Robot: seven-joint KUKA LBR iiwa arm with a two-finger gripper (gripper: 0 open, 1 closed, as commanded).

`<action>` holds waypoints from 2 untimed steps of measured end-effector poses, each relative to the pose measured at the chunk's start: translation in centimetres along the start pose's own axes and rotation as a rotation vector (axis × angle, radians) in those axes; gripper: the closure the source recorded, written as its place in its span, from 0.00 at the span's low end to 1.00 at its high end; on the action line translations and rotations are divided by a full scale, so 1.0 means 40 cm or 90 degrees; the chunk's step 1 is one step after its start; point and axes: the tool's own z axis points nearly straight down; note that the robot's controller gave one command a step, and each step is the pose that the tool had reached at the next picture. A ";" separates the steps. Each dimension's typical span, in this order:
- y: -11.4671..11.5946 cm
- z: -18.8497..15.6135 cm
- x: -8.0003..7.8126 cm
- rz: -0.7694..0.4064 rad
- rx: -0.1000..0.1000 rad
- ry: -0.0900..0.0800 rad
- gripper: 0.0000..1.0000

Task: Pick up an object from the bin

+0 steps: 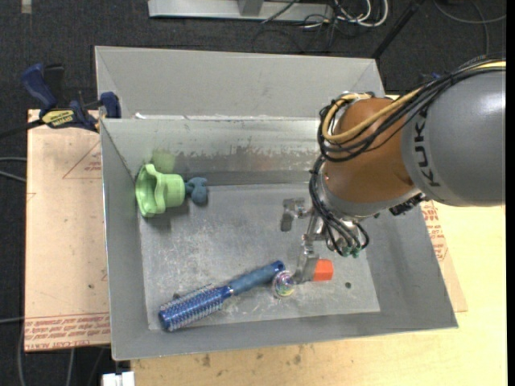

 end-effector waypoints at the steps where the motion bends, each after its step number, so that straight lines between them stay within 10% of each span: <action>1: 0.026 0.196 0.069 -0.194 0.000 0.003 0.00; 2: 0.025 0.191 0.066 -0.194 0.000 0.001 1.00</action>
Offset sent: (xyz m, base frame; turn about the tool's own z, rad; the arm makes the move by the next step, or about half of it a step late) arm -0.0264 0.0096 -0.0763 -0.3067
